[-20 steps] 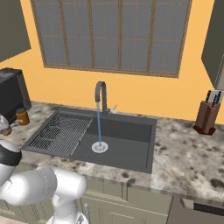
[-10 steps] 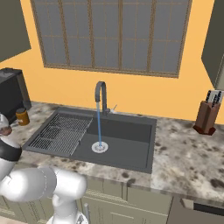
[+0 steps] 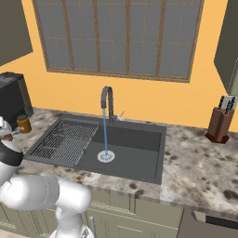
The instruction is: Turn on the sink faucet. Then move the potato from the counter to the sink. Turn off the sink. Move the vegetable from the sink to the pot next to the stove. Finally move the pot to the front left burner.
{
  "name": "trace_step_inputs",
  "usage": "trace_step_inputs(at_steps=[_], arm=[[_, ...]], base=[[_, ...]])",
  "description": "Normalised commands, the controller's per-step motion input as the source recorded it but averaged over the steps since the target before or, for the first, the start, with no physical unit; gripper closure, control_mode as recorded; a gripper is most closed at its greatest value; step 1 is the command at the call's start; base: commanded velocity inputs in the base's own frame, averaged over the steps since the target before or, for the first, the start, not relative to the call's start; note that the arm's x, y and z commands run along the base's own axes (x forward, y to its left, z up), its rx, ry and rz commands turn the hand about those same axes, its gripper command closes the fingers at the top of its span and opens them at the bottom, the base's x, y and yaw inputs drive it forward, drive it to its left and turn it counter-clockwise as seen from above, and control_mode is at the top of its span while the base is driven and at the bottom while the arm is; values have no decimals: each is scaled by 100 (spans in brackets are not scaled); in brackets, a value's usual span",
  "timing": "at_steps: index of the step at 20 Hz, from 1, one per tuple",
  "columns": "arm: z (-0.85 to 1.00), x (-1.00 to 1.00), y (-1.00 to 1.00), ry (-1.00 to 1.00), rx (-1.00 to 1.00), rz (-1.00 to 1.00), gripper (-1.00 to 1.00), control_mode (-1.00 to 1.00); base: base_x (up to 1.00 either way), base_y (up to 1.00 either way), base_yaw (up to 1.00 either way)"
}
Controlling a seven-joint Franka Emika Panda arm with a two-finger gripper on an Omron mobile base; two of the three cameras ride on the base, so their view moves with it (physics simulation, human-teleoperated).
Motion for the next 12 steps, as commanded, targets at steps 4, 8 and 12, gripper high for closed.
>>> trace_step_inputs(at_steps=[4, 8, 12], arm=[[-15, 20, 4, 0, 0, 0, -100, -100], [-14, 25, 8, 0, 0, 0, -100, -100], [-14, 28, 14, 0, -1, 0, -100, -100]], base=[[0, 0, 0], [0, 0, 0], [0, 0, 0]])
